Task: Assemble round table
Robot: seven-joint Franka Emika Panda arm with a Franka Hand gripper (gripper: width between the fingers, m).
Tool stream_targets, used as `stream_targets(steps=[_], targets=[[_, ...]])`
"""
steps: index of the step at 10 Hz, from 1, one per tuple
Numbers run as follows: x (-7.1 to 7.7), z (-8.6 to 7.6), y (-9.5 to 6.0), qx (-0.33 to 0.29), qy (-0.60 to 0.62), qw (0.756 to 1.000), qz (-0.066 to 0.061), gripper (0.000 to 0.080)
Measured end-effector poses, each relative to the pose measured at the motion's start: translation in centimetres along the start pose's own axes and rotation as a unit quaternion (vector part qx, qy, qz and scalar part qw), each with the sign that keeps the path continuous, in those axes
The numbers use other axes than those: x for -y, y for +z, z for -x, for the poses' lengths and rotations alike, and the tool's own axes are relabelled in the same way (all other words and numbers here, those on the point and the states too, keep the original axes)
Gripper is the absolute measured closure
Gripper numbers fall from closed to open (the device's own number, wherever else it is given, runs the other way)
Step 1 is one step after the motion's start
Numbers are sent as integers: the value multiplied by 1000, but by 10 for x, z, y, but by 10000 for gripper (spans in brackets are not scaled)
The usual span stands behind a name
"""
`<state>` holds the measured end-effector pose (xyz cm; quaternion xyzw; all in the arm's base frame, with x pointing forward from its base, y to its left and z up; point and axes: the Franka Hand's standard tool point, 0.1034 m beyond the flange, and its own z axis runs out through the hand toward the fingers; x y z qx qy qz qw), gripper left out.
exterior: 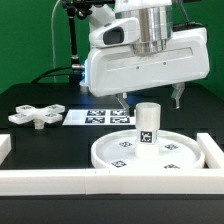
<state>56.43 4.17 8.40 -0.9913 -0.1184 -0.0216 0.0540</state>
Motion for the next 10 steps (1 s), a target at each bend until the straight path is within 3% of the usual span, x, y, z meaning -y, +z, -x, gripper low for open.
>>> stream_targets(steps=[4, 5, 10], targets=[[-3, 0, 0, 1, -124, 992, 4, 150], [-2, -2, -1, 0, -182, 983, 16, 150], [4, -4, 5, 28, -396, 917, 37, 150]])
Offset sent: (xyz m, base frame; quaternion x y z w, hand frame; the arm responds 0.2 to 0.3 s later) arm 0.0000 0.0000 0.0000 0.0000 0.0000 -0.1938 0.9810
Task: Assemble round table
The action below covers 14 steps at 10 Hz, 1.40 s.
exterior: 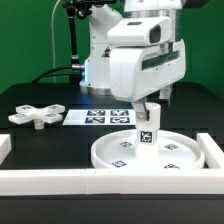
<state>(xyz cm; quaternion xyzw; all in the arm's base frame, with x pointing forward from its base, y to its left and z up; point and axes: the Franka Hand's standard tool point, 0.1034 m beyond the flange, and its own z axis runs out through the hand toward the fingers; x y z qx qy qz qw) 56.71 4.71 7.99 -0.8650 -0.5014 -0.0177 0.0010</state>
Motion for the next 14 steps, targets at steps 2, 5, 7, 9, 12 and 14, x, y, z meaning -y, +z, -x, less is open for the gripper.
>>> stream_targets(steps=[2, 5, 7, 9, 12, 14], targets=[[2, -2, 1, 12, -66, 998, 6, 150], [-1, 3, 2, 19, -152, 988, 7, 150], [2, 1, 7, 31, -229, 973, 7, 150], [3, 3, 11, 41, -297, 954, 6, 150], [-1, 9, 11, 54, -388, 920, 5, 150], [-3, 11, 11, 58, -415, 908, 4, 150]])
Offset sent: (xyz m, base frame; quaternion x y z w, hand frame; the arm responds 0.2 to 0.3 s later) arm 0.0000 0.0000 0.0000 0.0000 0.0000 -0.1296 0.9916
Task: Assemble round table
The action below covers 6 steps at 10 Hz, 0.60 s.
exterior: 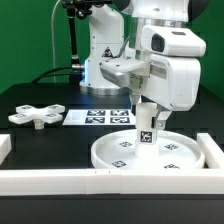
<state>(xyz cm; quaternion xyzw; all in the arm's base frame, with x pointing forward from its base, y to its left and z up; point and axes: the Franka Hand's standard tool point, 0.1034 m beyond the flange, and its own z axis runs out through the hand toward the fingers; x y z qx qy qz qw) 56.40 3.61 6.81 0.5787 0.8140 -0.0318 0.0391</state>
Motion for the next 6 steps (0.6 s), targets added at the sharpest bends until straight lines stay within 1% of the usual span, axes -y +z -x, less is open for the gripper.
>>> stream_targets(steps=[2, 4, 6], targets=[[0, 0, 0, 0, 1, 1000, 0, 396], [0, 1, 0, 0, 2, 1000, 0, 393], [1, 1, 0, 0, 30, 1000, -2, 393]])
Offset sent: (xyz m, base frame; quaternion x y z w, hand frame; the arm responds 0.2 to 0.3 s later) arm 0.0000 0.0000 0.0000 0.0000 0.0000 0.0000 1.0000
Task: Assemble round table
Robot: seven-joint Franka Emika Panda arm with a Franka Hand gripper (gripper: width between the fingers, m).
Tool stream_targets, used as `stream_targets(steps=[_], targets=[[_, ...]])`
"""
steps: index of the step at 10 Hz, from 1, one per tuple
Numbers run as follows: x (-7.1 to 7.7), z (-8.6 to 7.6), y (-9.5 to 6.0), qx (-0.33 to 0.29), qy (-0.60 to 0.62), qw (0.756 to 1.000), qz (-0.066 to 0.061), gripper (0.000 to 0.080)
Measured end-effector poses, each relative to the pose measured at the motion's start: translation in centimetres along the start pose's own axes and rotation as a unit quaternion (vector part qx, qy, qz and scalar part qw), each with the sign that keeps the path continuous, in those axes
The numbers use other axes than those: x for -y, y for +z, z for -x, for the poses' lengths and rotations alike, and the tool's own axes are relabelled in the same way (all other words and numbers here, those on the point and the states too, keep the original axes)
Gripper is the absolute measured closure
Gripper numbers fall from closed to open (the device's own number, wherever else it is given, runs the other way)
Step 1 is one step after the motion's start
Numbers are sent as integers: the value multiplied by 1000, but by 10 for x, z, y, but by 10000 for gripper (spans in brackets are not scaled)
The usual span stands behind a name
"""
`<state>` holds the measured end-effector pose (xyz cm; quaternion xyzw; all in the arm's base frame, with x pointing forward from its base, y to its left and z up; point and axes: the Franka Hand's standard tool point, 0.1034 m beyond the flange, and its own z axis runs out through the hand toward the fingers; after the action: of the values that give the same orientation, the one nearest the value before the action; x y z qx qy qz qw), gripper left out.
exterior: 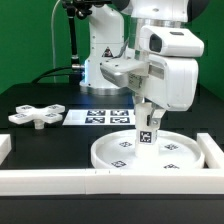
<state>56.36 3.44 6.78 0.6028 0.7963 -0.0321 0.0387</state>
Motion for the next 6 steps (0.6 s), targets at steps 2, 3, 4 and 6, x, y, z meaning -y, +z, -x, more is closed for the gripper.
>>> stream_targets(steps=[2, 3, 4, 6], targets=[[5, 3, 0, 1, 79, 997, -20, 393], [7, 3, 0, 4, 148, 988, -33, 393], [6, 2, -1, 9, 218, 975, -46, 393], [3, 3, 0, 9, 249, 968, -40, 392]])
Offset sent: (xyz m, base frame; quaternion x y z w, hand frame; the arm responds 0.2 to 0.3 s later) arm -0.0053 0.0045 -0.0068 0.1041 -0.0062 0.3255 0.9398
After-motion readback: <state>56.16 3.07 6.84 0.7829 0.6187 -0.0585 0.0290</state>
